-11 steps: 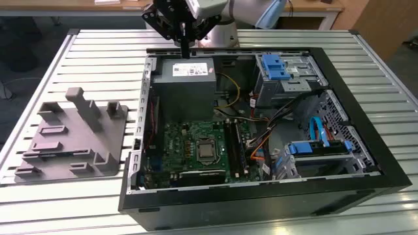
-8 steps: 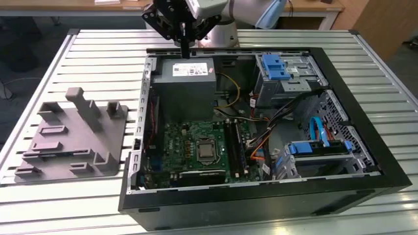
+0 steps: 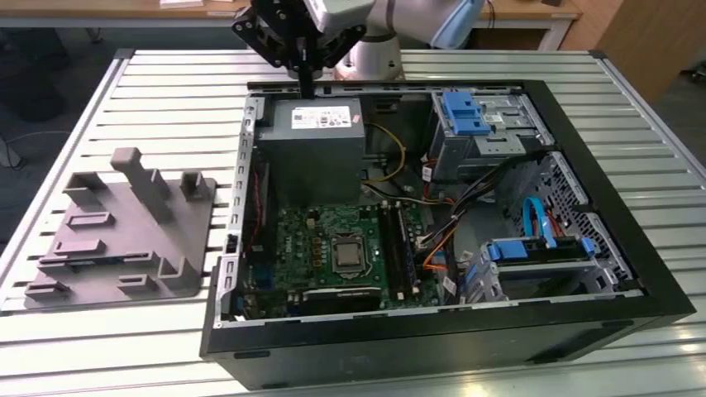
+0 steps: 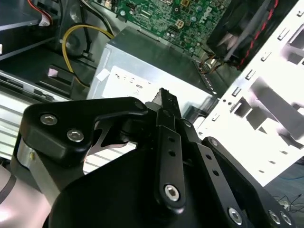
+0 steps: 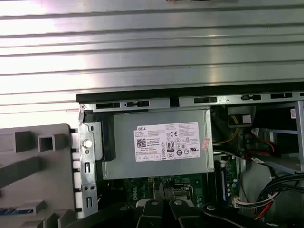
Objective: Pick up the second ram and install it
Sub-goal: 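Reach for the second ram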
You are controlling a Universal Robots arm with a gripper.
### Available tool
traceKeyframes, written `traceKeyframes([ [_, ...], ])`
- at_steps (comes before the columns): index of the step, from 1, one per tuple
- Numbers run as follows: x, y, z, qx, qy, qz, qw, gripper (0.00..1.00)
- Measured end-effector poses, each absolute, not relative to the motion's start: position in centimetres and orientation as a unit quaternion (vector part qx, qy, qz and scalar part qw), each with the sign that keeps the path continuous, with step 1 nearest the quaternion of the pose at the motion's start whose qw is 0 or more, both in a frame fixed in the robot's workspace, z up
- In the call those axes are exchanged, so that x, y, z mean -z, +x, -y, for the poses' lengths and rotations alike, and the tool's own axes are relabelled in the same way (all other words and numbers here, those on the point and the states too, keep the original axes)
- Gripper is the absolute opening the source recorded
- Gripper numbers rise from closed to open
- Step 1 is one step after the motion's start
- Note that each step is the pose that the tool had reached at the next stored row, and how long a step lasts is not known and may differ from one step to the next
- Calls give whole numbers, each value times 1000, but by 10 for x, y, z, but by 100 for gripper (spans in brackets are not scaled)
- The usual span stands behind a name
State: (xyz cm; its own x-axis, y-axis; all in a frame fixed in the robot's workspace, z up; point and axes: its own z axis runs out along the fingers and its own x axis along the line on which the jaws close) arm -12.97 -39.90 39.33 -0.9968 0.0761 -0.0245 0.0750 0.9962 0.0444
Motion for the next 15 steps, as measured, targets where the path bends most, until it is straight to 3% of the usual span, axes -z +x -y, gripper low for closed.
traceKeyframes([
  [15, -393, -179, 399, -22, 38, -999, 13, 10],
])
